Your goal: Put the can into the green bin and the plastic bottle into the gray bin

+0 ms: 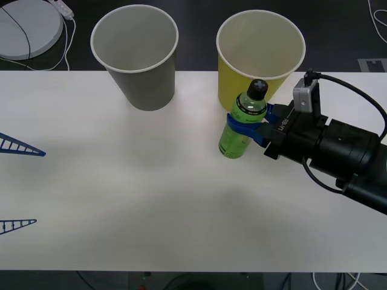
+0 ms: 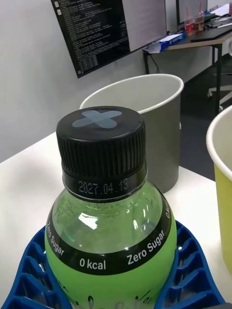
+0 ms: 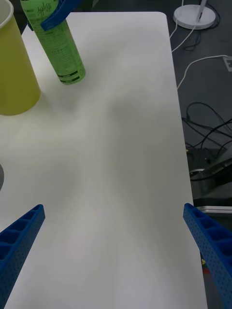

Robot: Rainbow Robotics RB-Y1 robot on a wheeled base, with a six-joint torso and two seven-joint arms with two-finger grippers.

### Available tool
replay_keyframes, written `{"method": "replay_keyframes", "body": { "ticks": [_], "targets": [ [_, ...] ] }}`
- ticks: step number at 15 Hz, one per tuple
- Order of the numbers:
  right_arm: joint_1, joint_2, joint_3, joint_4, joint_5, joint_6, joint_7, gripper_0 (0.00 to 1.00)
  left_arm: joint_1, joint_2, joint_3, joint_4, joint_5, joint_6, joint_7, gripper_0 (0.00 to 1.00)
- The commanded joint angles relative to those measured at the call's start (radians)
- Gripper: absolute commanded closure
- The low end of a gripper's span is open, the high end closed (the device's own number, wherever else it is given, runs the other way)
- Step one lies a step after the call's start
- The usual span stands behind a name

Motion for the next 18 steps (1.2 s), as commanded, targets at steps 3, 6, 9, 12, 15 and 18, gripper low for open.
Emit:
{"method": "replay_keyframes", "body": {
  "ticks": [3,6,9,12,15,18],
  "targets": [
    [-0.002,-0.070,-0.055,-0.070,0.018,0.001,-0.049,1.00,0.000,0.000,0.000,0.000,0.000,0.000,0.000,0.00],
    [-0.002,-0.116,-0.094,-0.117,0.019,0.001,-0.060,1.00,0.000,0.000,0.000,0.000,0.000,0.000,0.000,0.00],
    [-0.002,-0.142,-0.123,-0.156,0.004,0.001,-0.084,1.00,0.000,0.000,0.000,0.000,0.000,0.000,0.000,0.00],
    [-0.004,-0.167,-0.140,-0.186,0.001,0.001,-0.150,1.00,0.000,0.000,0.000,0.000,0.000,0.000,0.000,0.00],
    [-0.023,-0.188,-0.140,-0.208,0.019,0.001,-0.239,1.00,0.000,0.000,0.000,0.000,0.000,0.000,0.000,0.00],
    [-0.056,-0.217,-0.138,-0.210,0.088,0.001,-0.359,1.00,0.000,0.000,0.000,0.000,0.000,0.000,0.000,0.00]
  ]
}}
